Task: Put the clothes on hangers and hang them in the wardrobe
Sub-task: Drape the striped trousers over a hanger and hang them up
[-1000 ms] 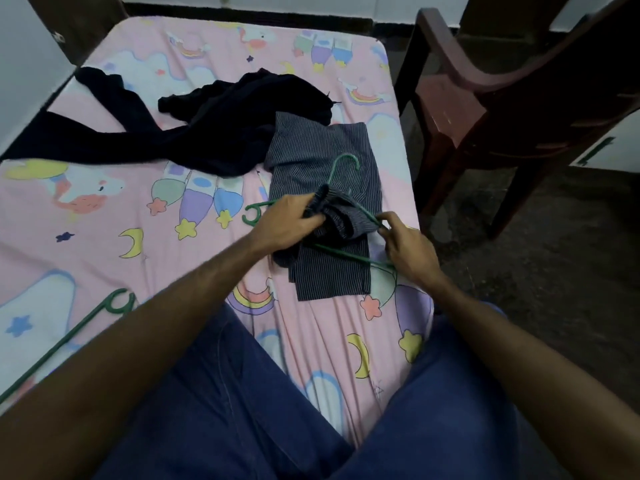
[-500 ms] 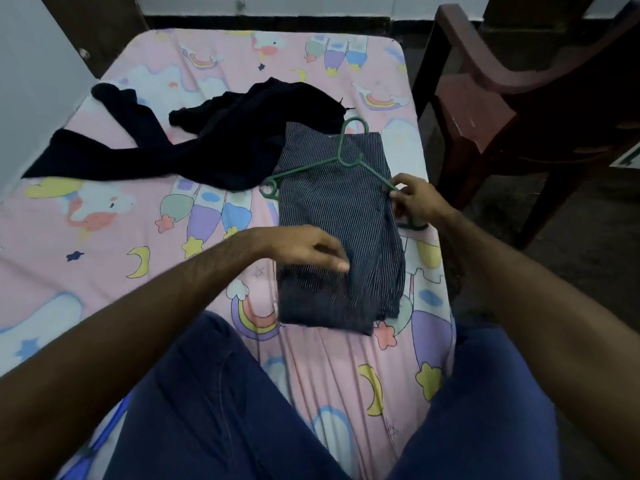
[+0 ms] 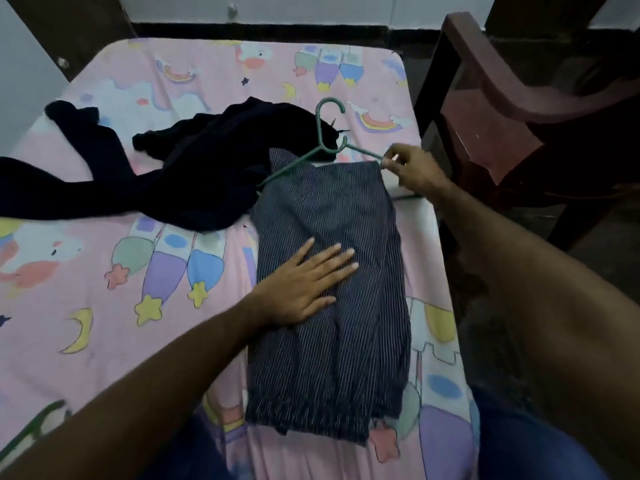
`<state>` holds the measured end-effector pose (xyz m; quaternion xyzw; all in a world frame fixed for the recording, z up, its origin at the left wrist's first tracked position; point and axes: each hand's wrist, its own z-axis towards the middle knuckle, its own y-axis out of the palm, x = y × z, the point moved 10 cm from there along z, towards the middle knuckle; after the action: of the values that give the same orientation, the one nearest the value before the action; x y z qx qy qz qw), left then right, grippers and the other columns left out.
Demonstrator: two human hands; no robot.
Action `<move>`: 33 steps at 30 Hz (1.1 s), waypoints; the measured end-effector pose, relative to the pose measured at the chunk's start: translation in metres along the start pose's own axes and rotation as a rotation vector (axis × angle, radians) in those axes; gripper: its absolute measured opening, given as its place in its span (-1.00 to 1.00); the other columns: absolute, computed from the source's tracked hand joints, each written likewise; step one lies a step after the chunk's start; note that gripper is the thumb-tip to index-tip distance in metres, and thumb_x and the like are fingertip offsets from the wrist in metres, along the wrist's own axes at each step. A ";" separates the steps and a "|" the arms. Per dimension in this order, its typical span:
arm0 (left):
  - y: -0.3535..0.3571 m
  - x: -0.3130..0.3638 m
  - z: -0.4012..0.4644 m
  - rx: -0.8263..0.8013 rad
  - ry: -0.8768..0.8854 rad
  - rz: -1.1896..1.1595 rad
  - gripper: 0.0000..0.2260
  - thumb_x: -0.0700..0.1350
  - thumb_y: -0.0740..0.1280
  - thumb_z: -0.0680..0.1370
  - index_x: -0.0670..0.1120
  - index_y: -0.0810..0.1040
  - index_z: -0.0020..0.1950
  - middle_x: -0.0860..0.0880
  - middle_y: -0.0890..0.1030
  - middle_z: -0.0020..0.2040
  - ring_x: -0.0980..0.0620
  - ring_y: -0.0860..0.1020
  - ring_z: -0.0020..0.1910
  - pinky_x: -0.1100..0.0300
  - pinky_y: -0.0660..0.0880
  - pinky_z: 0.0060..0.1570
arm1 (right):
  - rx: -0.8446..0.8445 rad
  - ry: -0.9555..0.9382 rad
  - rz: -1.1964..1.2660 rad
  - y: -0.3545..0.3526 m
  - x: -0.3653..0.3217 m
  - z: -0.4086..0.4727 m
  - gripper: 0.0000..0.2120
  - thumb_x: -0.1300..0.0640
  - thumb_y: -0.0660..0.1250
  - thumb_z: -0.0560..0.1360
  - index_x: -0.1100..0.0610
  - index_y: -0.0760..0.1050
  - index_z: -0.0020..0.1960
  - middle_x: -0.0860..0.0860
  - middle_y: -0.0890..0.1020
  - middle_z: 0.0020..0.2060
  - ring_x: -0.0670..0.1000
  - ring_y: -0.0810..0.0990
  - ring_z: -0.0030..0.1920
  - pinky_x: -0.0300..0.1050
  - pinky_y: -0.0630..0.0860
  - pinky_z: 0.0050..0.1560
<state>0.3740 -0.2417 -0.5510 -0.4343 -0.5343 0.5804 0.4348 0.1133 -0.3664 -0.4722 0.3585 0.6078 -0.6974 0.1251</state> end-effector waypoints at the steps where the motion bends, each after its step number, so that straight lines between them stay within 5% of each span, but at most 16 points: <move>1: 0.003 -0.001 0.001 -0.014 -0.004 -0.031 -0.43 0.15 0.01 0.71 0.01 -0.12 0.65 0.00 -0.13 0.66 0.01 -0.17 0.63 -0.23 -0.08 0.55 | 0.032 -0.003 0.009 -0.007 -0.007 0.016 -0.88 -0.04 0.37 0.56 -0.01 0.57 -0.08 -0.09 0.53 -0.38 0.03 0.52 -0.30 -0.04 0.45 -0.16; 6: 0.007 -0.006 0.003 -0.071 -0.015 -0.100 -0.43 0.15 0.01 0.72 0.05 -0.16 0.65 0.04 -0.16 0.65 0.04 -0.19 0.62 -0.22 -0.13 0.56 | 0.172 0.001 0.110 -0.041 -0.040 0.053 -0.81 -0.12 0.38 0.50 0.00 0.58 -0.08 -0.07 0.57 -0.29 -0.07 0.49 -0.30 -0.10 0.37 -0.20; 9: 0.002 -0.005 0.004 -0.099 -0.005 -0.114 -0.44 0.16 -0.01 0.72 0.07 -0.17 0.65 0.06 -0.16 0.65 0.07 -0.21 0.62 -0.19 -0.16 0.56 | 0.139 -0.081 0.235 -0.058 -0.057 0.037 -0.86 -0.01 0.42 0.54 0.06 0.63 -0.10 -0.12 0.51 -0.40 -0.19 0.41 -0.48 -0.17 0.32 -0.34; 14: -0.030 -0.008 0.003 -0.138 -0.054 -0.151 -0.45 0.15 0.05 0.69 0.09 -0.01 0.64 0.09 -0.04 0.65 0.12 -0.09 0.62 -0.15 -0.07 0.56 | 0.134 -0.221 0.327 -0.122 -0.098 -0.018 -0.84 0.10 0.44 0.57 0.06 0.60 -0.19 -0.02 0.52 -0.39 -0.19 0.36 -0.41 -0.28 0.27 -0.35; 19: -0.179 -0.005 -0.016 0.390 -0.119 0.038 -0.56 -0.10 0.31 0.54 0.05 0.45 0.43 0.03 0.28 0.57 -0.02 0.31 0.50 -0.15 0.33 0.30 | 0.239 -0.261 0.393 -0.212 -0.149 -0.084 -0.81 0.10 0.42 0.59 0.10 0.54 -0.19 0.05 0.46 -0.37 -0.16 0.36 -0.45 -0.26 0.27 -0.43; 24: -0.371 0.007 -0.043 0.828 -0.165 0.226 -0.62 -0.18 0.37 0.46 -0.03 0.56 0.28 -0.04 0.44 0.43 -0.09 0.45 0.35 -0.10 0.34 0.21 | 0.350 -0.276 0.339 -0.296 -0.200 -0.148 -0.70 -0.05 0.46 0.54 0.22 0.63 -0.07 -0.05 0.48 -0.38 -0.17 0.34 -0.45 -0.26 0.27 -0.44; 29: -0.483 0.012 -0.032 0.836 -0.202 0.388 -0.39 -0.04 0.44 0.42 -0.08 0.37 0.44 -0.10 0.31 0.52 -0.15 0.33 0.47 -0.14 0.30 0.32 | 0.474 -0.296 0.264 -0.370 -0.221 -0.218 -0.69 -0.16 0.47 0.50 0.11 0.63 -0.14 -0.19 0.52 -0.47 -0.12 0.41 -0.38 -0.12 0.31 -0.30; 31: -0.509 -0.003 -0.023 0.896 -0.291 0.223 -0.33 -0.02 0.46 0.46 -0.10 0.28 0.51 -0.12 0.29 0.52 -0.15 0.33 0.48 -0.16 0.32 0.33 | 0.525 -0.308 0.247 -0.400 -0.217 -0.242 -0.69 -0.15 0.46 0.51 0.10 0.62 -0.15 -0.16 0.53 -0.44 -0.10 0.44 -0.36 -0.11 0.35 -0.29; 33: -0.522 -0.016 0.001 0.882 -0.307 -0.047 -0.50 -0.04 0.41 0.54 -0.03 0.34 0.44 -0.07 0.49 0.37 -0.11 0.51 0.32 -0.11 0.45 0.23 | 0.562 -0.318 0.229 -0.427 -0.203 -0.265 -0.68 -0.14 0.45 0.53 0.14 0.63 -0.12 -0.04 0.53 -0.38 -0.07 0.45 -0.36 -0.10 0.38 -0.30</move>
<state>0.3983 -0.2312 -0.0294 -0.1050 -0.3046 0.7995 0.5070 0.0894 -0.0733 -0.0172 0.3317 0.3208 -0.8661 0.1921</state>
